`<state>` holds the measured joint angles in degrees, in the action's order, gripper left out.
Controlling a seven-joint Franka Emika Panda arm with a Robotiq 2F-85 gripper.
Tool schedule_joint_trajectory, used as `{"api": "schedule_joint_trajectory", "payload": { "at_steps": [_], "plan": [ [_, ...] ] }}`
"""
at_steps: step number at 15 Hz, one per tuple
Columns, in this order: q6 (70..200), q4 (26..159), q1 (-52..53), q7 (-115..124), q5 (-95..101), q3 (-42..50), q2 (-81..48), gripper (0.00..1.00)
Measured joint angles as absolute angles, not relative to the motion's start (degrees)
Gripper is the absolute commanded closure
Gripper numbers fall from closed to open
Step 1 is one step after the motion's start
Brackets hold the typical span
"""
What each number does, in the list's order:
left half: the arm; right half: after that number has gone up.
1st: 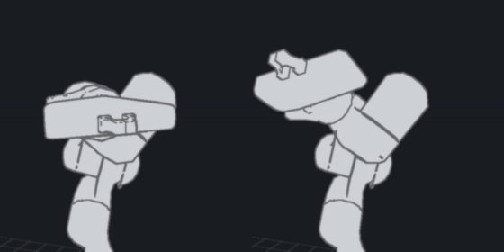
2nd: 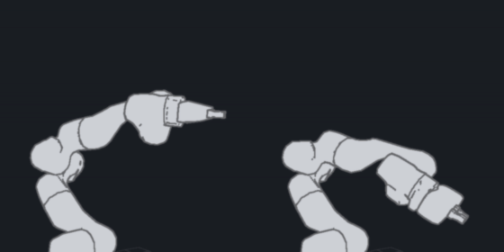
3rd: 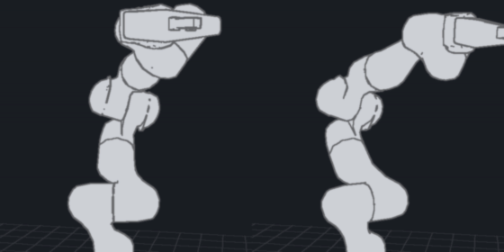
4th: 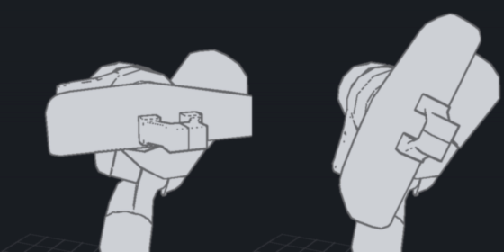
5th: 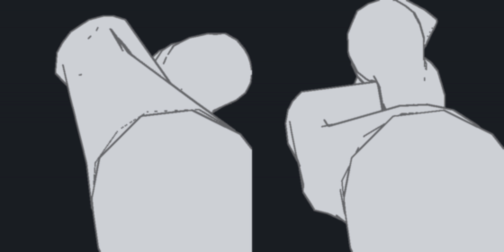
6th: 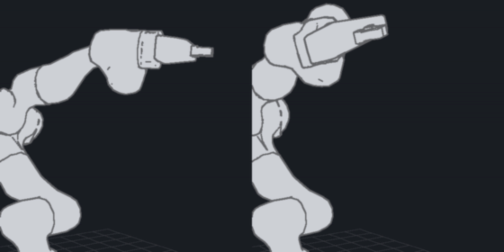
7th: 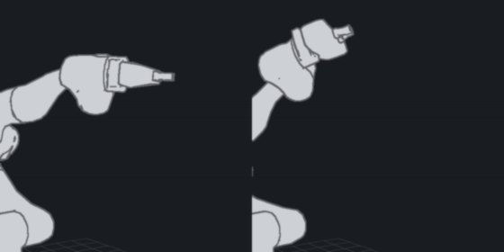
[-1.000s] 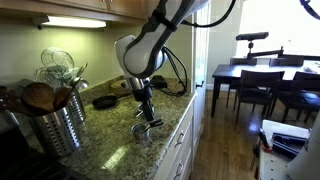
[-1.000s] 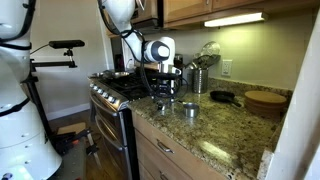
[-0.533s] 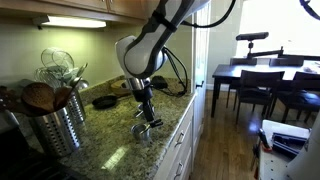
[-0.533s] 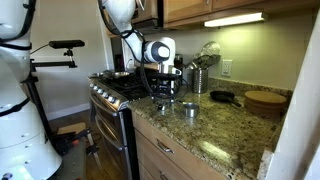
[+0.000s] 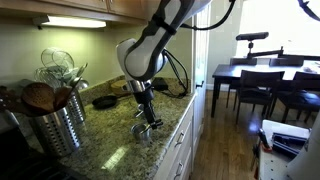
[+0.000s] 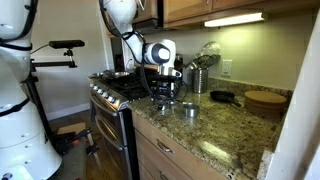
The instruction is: Stack the cups
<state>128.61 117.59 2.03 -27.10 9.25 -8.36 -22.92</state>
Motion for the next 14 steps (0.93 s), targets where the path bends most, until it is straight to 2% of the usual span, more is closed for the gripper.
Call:
{"api": "schedule_joint_trajectory", "payload": {
  "at_steps": [9, 10, 14],
  "plan": [
    [128.61, 117.59, 2.03, -26.5, 9.25, -8.01, -23.47, 0.0],
    [128.61, 117.59, 2.03, -26.29, 9.25, -7.94, -23.5, 0.06],
    [128.63, 117.56, 2.03, -25.63, 9.25, -7.77, -24.04, 0.08]
  ]
}}
